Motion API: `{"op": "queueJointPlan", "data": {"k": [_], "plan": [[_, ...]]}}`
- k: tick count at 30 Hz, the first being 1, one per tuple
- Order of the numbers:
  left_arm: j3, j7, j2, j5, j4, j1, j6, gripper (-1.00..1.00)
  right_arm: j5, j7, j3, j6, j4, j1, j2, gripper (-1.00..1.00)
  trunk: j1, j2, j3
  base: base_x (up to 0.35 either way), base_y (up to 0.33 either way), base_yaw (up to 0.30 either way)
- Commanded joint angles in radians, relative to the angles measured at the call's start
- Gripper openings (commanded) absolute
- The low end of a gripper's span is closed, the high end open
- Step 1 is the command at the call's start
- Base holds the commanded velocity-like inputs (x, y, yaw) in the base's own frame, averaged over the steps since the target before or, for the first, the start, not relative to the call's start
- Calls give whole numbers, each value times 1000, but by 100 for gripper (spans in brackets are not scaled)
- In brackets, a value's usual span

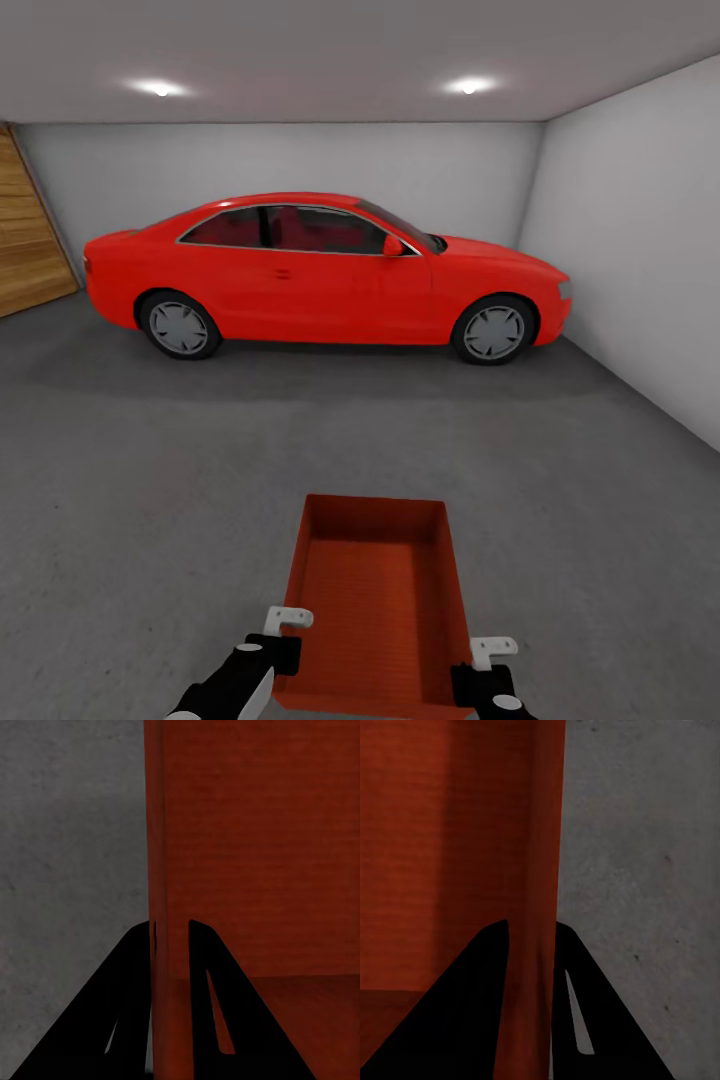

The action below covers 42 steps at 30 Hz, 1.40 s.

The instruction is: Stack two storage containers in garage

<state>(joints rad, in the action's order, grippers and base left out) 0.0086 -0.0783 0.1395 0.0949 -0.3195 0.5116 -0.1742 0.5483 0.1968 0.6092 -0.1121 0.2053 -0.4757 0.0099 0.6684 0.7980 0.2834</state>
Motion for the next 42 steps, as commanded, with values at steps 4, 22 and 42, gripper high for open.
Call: {"op": "queueJointPlan", "data": {"k": [4,22,42], "plan": [[-25,0,2,-6,0,-1,-5,-100,9,5,1,-5,-1,-3,1,-100,0,1,1,0,0,-51],[-25,0,2,-6,0,-1,-5,-100,10,4,1,-5,-1,-2,2,-100,0,1,1,0,0,-264],[-24,0,2,-6,0,-1,-5,-100,10,4,1,-5,-1,-2,2,-100,0,1,1,0,0,-276]]}}
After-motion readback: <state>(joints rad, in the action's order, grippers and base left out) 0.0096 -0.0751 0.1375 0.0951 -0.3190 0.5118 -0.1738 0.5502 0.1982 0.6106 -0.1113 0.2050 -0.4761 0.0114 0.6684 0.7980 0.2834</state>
